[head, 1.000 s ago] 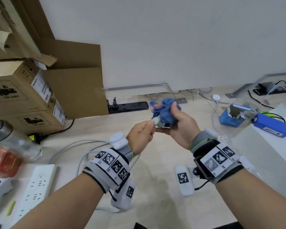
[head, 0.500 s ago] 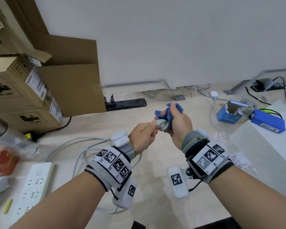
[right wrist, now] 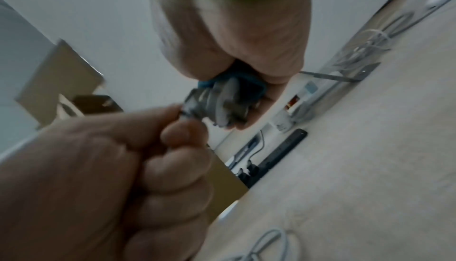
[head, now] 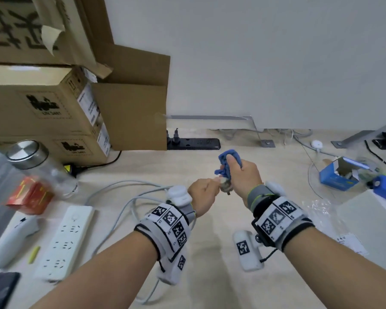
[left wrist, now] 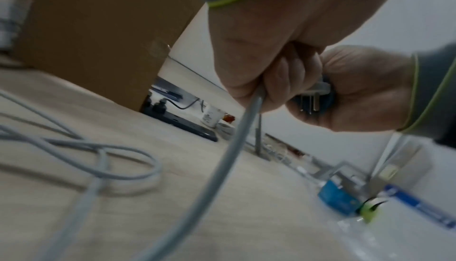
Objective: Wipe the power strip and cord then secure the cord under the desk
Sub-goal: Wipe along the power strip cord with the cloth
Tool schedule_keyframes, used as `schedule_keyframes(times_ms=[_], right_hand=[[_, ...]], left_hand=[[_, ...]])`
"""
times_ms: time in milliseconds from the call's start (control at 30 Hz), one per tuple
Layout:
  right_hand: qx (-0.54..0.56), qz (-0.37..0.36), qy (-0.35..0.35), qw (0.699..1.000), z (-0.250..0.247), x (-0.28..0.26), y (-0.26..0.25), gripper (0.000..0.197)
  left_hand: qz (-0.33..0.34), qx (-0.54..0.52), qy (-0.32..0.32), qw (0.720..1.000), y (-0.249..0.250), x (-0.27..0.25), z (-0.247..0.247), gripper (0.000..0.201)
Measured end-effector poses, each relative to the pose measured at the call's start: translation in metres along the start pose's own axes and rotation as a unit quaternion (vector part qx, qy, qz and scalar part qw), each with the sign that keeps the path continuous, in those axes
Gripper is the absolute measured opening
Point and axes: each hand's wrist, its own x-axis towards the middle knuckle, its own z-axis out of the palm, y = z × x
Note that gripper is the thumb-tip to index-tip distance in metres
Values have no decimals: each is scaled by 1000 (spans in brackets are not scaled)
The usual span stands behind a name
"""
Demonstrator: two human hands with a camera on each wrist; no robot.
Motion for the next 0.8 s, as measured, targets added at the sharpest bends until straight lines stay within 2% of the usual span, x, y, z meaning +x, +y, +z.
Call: schedule_keyframes(times_ms=[100, 200, 300, 367, 467, 500, 567, 633, 700, 800], right_hand=[[-62, 34, 7, 997, 9, 8, 14, 41], [-178, -2, -86, 980, 33, -1, 33, 32], [-237, -40, -204, 949, 72, -16, 52, 23], [-300, -72, -275, 911, 95, -25, 64, 21], [-413, -108, -363, 829, 117, -35, 78, 22], [-432, -103, -381, 811, 124, -36, 82, 26], [-468, -92, -390, 787, 136, -36, 86, 34], [-497, -96, -394, 767, 139, -34, 84, 26], [-514, -96, -406, 749, 141, -33, 78, 23], [-527, -76, -401, 746, 137, -33, 73, 24]], left_hand=[[-69, -2, 43, 997, -38, 5, -24, 39], [-140, -34, 80, 986, -81, 0, -54, 22], [-203, -95, 95, 970, -114, -10, -79, 17], [-242, -141, 79, 957, -125, -19, -92, 17], [-250, -134, 67, 957, -139, -43, -118, 15], [-237, -99, 93, 962, -146, -53, -129, 13], [-220, 57, 162, 960, -165, -76, -158, 9], [-250, 229, 213, 916, -178, -98, -183, 26], [-285, 330, 246, 866, -190, -117, -201, 53], [-354, 388, 212, 824, -209, -134, -206, 94]])
